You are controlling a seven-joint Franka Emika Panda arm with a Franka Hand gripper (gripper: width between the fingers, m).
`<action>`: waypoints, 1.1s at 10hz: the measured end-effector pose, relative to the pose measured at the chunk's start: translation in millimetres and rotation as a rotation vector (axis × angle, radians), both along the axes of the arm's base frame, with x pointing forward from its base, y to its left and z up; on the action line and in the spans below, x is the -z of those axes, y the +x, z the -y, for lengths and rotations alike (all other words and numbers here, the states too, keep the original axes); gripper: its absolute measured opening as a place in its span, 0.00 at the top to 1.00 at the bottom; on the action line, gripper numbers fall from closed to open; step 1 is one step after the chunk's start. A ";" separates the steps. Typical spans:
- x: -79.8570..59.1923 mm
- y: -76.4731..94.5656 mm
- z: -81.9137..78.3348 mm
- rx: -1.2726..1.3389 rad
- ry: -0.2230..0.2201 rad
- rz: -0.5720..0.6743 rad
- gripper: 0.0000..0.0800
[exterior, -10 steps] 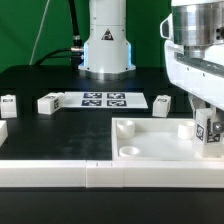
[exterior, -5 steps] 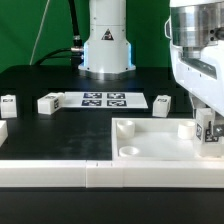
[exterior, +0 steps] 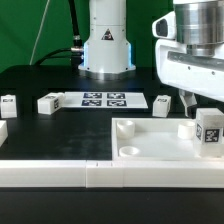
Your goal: Assemble one leg
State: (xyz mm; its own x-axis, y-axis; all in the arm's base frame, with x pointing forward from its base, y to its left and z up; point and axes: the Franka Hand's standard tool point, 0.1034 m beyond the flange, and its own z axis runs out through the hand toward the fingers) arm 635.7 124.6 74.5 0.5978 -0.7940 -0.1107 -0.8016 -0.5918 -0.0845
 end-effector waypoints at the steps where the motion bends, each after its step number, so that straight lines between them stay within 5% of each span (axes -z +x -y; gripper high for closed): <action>1: -0.7 0.4 -1.4 -0.112 -0.002 0.010 0.19; 10: 3.5 8.4 7.1 -0.985 -0.028 0.085 0.19; 11: 3.6 8.4 7.2 -0.985 -0.028 0.085 0.31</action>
Offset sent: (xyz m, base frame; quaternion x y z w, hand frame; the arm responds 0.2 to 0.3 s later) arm 0.0158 0.0093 -0.0009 -0.0495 -0.0162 -0.2785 0.9590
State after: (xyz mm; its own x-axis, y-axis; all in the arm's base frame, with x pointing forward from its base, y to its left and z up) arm 644.1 117.4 70.9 0.9978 0.0606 -0.0257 0.0579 -0.9939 -0.0942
